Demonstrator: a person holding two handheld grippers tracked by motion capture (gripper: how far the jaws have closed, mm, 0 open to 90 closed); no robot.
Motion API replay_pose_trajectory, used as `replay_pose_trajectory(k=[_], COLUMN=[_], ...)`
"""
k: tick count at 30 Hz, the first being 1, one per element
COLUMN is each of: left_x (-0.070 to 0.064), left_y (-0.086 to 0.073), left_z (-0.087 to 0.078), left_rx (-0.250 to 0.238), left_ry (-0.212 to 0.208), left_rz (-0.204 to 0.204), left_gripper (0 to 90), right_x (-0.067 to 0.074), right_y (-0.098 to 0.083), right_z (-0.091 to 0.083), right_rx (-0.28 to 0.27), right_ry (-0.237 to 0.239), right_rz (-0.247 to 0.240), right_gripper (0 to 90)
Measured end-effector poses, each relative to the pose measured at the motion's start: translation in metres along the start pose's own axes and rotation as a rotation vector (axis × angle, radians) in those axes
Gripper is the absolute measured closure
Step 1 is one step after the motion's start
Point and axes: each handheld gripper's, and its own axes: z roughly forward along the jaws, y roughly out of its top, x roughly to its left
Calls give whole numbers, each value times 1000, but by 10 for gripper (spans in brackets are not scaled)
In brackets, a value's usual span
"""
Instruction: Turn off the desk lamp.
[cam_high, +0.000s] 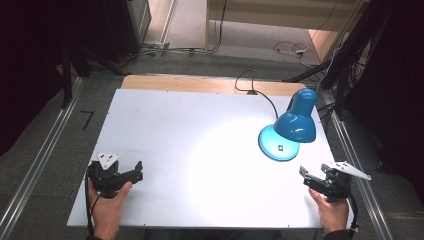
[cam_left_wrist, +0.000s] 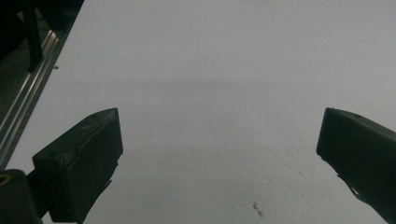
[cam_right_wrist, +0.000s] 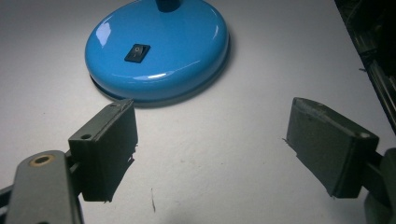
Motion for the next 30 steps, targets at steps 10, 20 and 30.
replay_pose_trajectory(k=[10,20,30], left_x=[0,0,0], left_y=[0,0,0], left_z=[0,0,0], left_rx=[2,2,1], left_ry=[-7,-12,-13], left_rz=[-5,-4,-6], left_gripper=[8,8,8], right_x=[8,15,19], right_y=[5,9,11], right_z=[3,10,14], right_rx=[-10,-2,-4], right_ry=[7,15,15], right_rz=[-10,-24,-29], right_gripper=[148,148,148])
